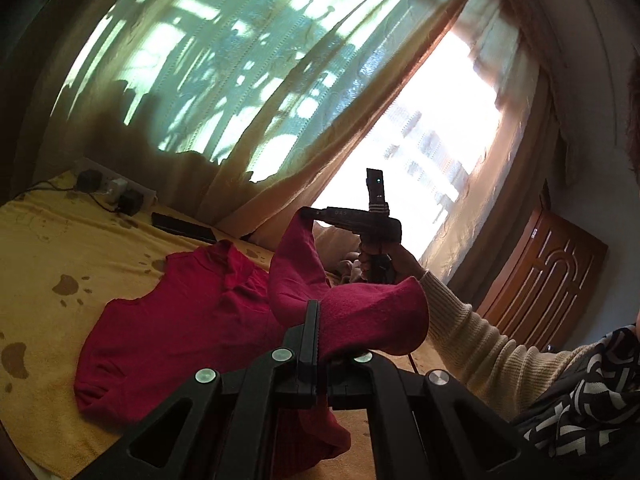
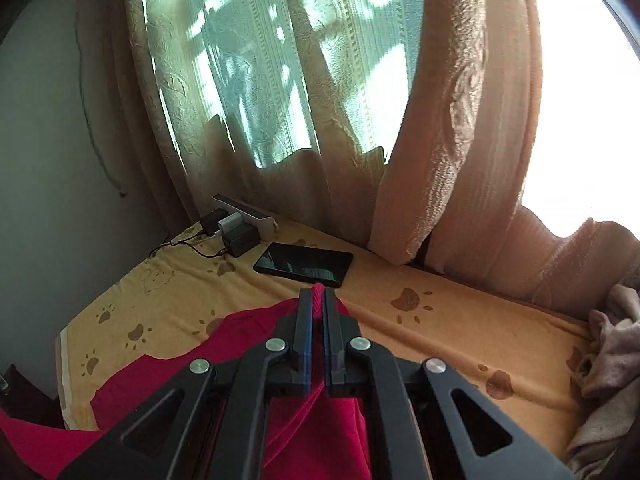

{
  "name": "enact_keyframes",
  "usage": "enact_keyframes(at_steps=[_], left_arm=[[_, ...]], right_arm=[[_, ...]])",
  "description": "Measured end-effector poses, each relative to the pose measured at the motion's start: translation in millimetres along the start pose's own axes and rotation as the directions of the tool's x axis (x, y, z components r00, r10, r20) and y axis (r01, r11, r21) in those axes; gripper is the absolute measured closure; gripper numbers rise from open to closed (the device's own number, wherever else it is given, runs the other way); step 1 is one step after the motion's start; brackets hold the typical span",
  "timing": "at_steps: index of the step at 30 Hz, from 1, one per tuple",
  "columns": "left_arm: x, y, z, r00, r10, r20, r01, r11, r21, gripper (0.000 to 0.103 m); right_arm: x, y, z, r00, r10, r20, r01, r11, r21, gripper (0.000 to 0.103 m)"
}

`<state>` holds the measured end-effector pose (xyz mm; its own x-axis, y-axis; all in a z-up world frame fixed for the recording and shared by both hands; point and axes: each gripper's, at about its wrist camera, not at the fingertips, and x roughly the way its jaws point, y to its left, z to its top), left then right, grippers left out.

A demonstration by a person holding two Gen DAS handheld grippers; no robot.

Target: Fold clothes

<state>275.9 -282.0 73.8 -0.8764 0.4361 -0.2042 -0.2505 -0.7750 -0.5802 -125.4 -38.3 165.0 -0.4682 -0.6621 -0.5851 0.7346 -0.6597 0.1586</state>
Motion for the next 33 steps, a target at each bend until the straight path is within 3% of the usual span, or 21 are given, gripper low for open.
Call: enact_keyframes(at_steps=[3, 6, 9, 11, 13, 17, 18, 22, 28, 33], left_arm=[[-4.6, 56.2, -9.7, 0.995, 0.094, 0.010, -0.091, 0.981, -0.173, 0.101], [-4.3, 103.2, -28.0, 0.985, 0.170, -0.032, -0.171, 0.933, -0.318, 0.101], [-0.1, 129.2, -39.8, 0.973, 0.218, -0.077, -0.231, 0.896, -0.380, 0.101], [-1.1, 135.3, -41.2, 0.970, 0.227, -0.084, -0.242, 0.888, -0.391, 0.101], [-3.0, 139.5, -41.0, 0.968, 0.234, -0.086, -0.249, 0.885, -0.394, 0.101], [-1.2, 150.3, -36.4, 0.968, 0.231, -0.096, -0.250, 0.879, -0.405, 0.101], [-0.2, 153.0, -36.3, 0.968, 0.229, -0.099, -0.250, 0.878, -0.409, 0.101], [2.7, 161.6, -38.5, 0.969, 0.221, -0.112, -0.248, 0.871, -0.424, 0.101], [0.4, 166.9, -41.9, 0.969, 0.215, -0.120, -0.246, 0.863, -0.442, 0.101], [-4.7, 164.7, -39.8, 0.967, 0.227, -0.114, -0.254, 0.863, -0.437, 0.101]], right_arm=[[60.1, 19.4, 8.4, 0.998, -0.017, -0.061, 0.016, 1.000, -0.005, 0.099], [121.1, 31.7, 5.3, 0.988, -0.054, -0.143, 0.054, 0.999, -0.003, 0.099], [168.7, 34.2, -1.1, 0.977, -0.091, -0.194, 0.096, 0.995, 0.016, 0.097], [185.1, 32.1, -4.8, 0.977, -0.085, -0.194, 0.096, 0.994, 0.052, 0.095], [192.4, 30.9, -6.6, 0.980, -0.079, -0.183, 0.093, 0.994, 0.065, 0.087], [177.7, 37.0, -5.7, 0.983, -0.148, -0.110, 0.145, 0.989, -0.031, 0.030], [169.5, 38.6, -6.2, 0.985, -0.152, -0.087, 0.147, 0.988, -0.056, 0.028], [142.5, 42.6, -13.9, 0.975, -0.205, -0.082, 0.187, 0.964, -0.190, 0.028], [134.4, 45.6, -50.2, 0.926, -0.351, -0.140, 0.252, 0.850, -0.462, 0.044], [152.3, 69.3, -72.8, 0.918, -0.359, -0.167, 0.179, 0.754, -0.632, 0.044]])
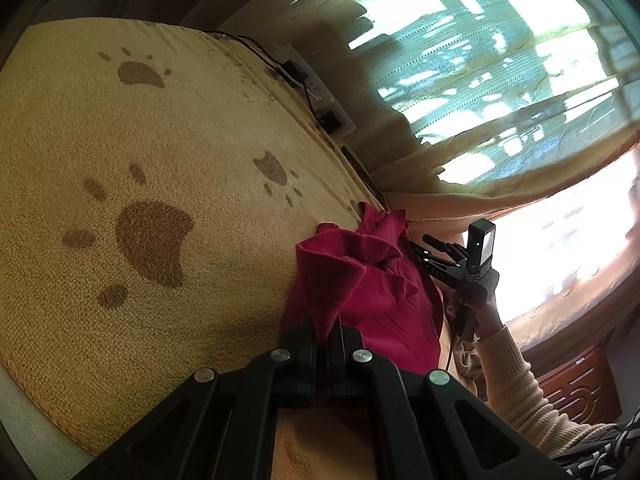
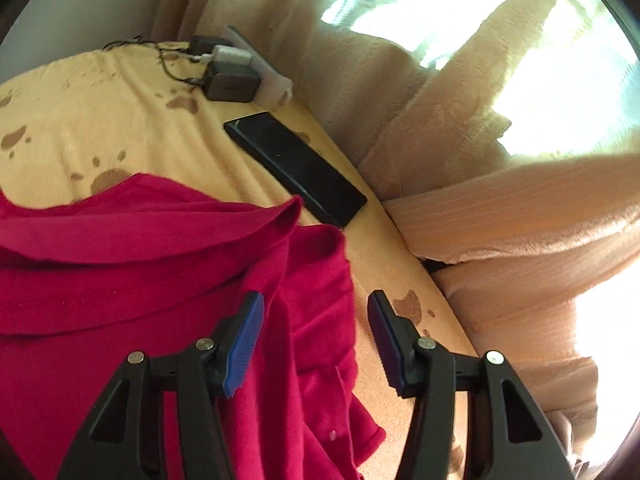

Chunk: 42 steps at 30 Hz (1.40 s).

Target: Fold clothes

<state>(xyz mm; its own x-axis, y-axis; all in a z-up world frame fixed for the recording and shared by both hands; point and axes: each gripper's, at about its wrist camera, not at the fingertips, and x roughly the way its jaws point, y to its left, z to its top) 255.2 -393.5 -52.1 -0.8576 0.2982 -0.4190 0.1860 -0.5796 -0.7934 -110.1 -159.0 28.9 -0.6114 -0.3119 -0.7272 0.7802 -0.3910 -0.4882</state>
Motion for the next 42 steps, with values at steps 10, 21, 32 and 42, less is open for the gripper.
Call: enact_keyframes(at_steps=[10, 21, 32, 42], left_arm=[[-6.0, -1.5, 1.7, 0.999, 0.039, 0.004, -0.039, 0.999, -0.017, 0.101], [-4.1, 10.8, 4.4, 0.999, 0.040, -0.018, -0.040, 0.998, -0.050, 0.101], [-8.4, 8.9, 5.4, 0.998, 0.054, -0.016, -0.055, 0.997, -0.048, 0.101], [-19.9, 17.9, 12.0, 0.990, 0.135, -0.039, -0.138, 0.987, -0.083, 0.091]], right_arm=[[33.4, -15.8, 59.5, 0.987, 0.138, 0.078, -0.154, 0.954, 0.256, 0.041], [-24.6, -14.2, 7.0, 0.874, 0.468, 0.133, -0.485, 0.862, 0.152, 0.040], [-1.5, 48.3, 19.6, 0.887, 0.461, -0.034, -0.460, 0.888, 0.021, 0.028], [18.0, -8.2, 66.4, 0.901, 0.399, 0.169, -0.433, 0.818, 0.379, 0.023]])
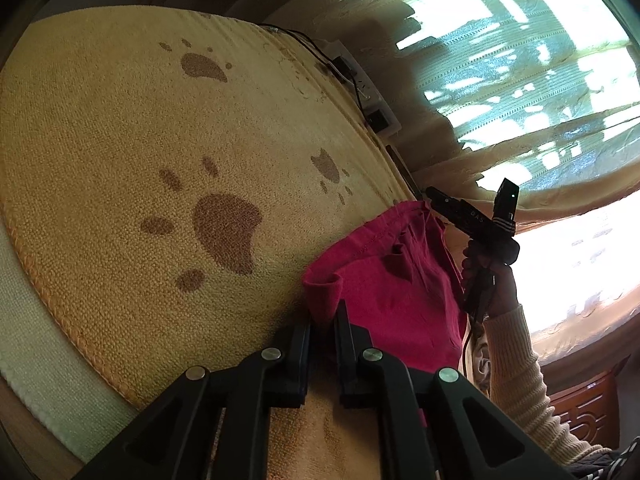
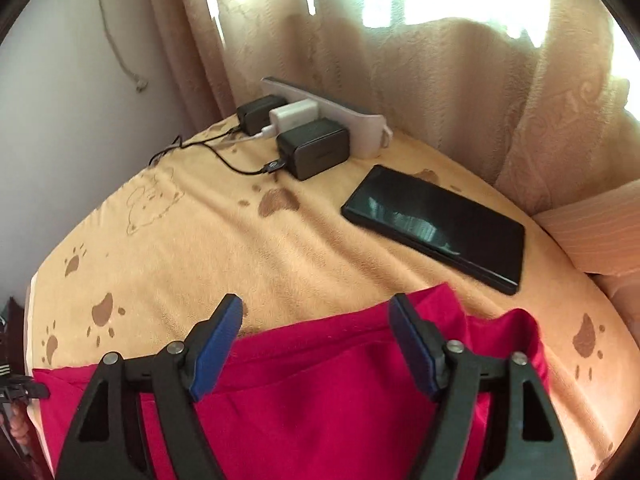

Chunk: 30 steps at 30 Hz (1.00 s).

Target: Fold clothes

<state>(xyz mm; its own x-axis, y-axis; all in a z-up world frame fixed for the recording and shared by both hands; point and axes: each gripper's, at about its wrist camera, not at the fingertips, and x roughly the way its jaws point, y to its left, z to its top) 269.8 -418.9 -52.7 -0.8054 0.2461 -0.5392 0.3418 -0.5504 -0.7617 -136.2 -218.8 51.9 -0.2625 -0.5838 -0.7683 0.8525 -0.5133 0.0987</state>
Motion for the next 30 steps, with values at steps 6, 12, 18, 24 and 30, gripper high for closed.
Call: enact_keyframes(at_steps=[6, 12, 18, 24, 30], left_arm=[[-6.9, 0.4, 12.2, 0.999, 0.028, 0.024, -0.028, 0.999, 0.028, 0.091], [-16.5, -28.2, 30.2, 0.994, 0.056, 0.093, -0.066, 0.993, 0.103, 0.091], [21.5, -103.6, 25.3, 1.000, 0.000, 0.003, -0.001, 0.955, 0.296, 0.091], [106.0, -175.5, 23.6, 0.989, -0.014, -0.146, 0.077, 0.897, 0.434, 0.091], [209.4, -221.4, 42.5, 0.959, 0.060, -0.278, 0.065, 0.904, 0.422, 0.091]], right_arm=[[-86.7, -38.8, -51.7, 0.980, -0.193, 0.055, 0.196, 0.978, -0.067, 0.023], [-144.0, -84.3, -119.5, 0.941, -0.339, 0.013, 0.339, 0.934, -0.110, 0.030], [-138.7, -87.1, -155.1, 0.957, -0.290, 0.002, 0.287, 0.946, -0.153, 0.037], [-115.2, -87.6, -162.4, 0.971, -0.238, -0.010, 0.234, 0.959, -0.161, 0.070], [-128.1, -80.2, -159.9, 0.972, -0.226, 0.056, 0.232, 0.958, -0.166, 0.096]])
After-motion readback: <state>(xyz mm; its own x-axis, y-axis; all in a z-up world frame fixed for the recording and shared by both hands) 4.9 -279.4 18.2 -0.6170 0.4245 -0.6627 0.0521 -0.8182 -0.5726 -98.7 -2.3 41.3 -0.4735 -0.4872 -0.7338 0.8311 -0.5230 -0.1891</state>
